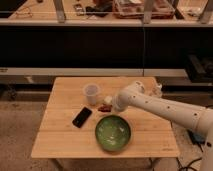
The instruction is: Drag the pepper across the table
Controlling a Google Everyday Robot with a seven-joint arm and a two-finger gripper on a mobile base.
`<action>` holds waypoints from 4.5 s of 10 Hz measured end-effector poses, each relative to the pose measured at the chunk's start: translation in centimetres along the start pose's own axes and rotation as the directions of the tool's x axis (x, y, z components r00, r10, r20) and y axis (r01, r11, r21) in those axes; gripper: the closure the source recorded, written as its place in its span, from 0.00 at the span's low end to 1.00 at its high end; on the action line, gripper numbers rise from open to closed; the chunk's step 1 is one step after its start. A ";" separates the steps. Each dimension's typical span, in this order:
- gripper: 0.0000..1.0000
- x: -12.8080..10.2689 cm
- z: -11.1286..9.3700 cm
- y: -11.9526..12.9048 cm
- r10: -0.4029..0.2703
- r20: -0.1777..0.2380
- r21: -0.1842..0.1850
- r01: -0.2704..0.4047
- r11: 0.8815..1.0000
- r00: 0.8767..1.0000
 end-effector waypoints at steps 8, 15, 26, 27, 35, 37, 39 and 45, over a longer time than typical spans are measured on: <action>1.00 5.7 3.8 -1.2 -0.013 0.006 0.103 0.013 0.995 1.000; 1.00 4.2 5.8 -0.2 0.040 0.074 0.137 -0.050 0.989 0.996; 1.00 6.5 5.2 -0.1 0.060 0.092 0.149 -0.074 0.986 0.994; 1.00 6.2 5.2 -0.2 0.076 0.095 0.159 -0.091 0.983 0.993; 1.00 7.6 8.4 -1.0 0.019 0.182 0.212 -0.058 0.976 0.983; 1.00 9.7 10.3 -0.9 -0.032 0.217 0.228 -0.019 0.973 0.976; 1.00 12.2 11.0 -0.6 -0.084 0.236 0.231 0.028 0.973 0.968; 1.00 18.7 12.7 -1.2 -0.216 0.239 0.264 0.150 0.953 0.947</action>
